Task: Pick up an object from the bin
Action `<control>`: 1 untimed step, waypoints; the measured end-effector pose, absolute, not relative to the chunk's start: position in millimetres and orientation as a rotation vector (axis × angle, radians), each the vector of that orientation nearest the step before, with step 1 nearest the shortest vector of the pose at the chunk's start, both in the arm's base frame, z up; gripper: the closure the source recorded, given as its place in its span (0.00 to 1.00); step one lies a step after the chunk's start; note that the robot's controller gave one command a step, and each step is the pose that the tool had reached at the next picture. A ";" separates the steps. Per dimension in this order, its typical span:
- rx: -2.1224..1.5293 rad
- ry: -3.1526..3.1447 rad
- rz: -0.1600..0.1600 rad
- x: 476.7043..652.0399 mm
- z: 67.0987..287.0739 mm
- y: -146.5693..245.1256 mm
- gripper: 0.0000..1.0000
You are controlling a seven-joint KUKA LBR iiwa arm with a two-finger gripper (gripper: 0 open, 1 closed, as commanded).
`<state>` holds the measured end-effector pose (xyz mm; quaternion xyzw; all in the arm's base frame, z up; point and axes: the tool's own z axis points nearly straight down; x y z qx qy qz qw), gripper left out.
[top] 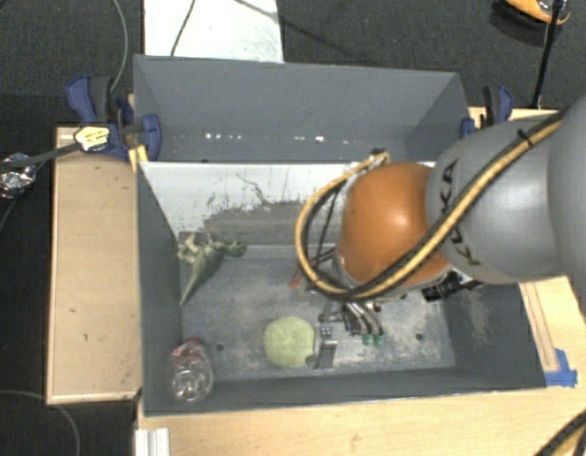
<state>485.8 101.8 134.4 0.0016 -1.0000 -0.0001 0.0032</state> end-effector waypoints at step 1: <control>0.000 -3.143 -0.002 487.8 138.3 101.4 0.00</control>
Offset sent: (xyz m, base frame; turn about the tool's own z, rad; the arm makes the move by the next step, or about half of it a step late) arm -0.0092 0.0368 -0.0626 -0.2423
